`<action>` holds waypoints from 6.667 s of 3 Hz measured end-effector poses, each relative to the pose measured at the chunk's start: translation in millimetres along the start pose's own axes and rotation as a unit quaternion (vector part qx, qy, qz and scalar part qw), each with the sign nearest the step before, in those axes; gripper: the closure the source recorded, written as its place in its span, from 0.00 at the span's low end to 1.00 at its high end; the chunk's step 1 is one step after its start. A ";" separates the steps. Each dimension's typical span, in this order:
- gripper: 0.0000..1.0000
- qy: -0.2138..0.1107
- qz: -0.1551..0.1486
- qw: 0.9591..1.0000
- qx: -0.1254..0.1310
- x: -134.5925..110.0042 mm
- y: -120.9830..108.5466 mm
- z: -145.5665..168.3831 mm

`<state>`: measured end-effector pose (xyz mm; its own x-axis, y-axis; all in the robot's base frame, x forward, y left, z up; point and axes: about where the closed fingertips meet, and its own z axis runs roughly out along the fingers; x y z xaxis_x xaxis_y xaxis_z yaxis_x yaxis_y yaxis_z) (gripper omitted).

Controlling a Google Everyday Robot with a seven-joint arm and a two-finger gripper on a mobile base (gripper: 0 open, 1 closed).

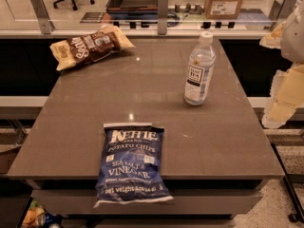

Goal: Move blue chip bag near brown chip bag

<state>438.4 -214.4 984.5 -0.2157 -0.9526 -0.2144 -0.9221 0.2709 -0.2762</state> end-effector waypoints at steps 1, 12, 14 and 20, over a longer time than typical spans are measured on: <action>0.00 0.000 0.000 1.000 0.000 0.0 0.0 0.0; 0.00 -0.095 -0.020 0.985 -0.143 -184.1 160.7 116.3; 0.00 -0.036 -0.022 0.991 -0.128 -198.6 168.2 156.1; 1.00 -0.031 -0.020 0.993 -0.113 -199.7 165.1 148.3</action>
Offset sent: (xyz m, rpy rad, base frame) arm -0.0091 0.0207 -0.0160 0.1346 0.0448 -0.0331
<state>376.9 41.1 842.8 -0.1647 -0.9498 -0.2660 -0.9795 0.1891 -0.0689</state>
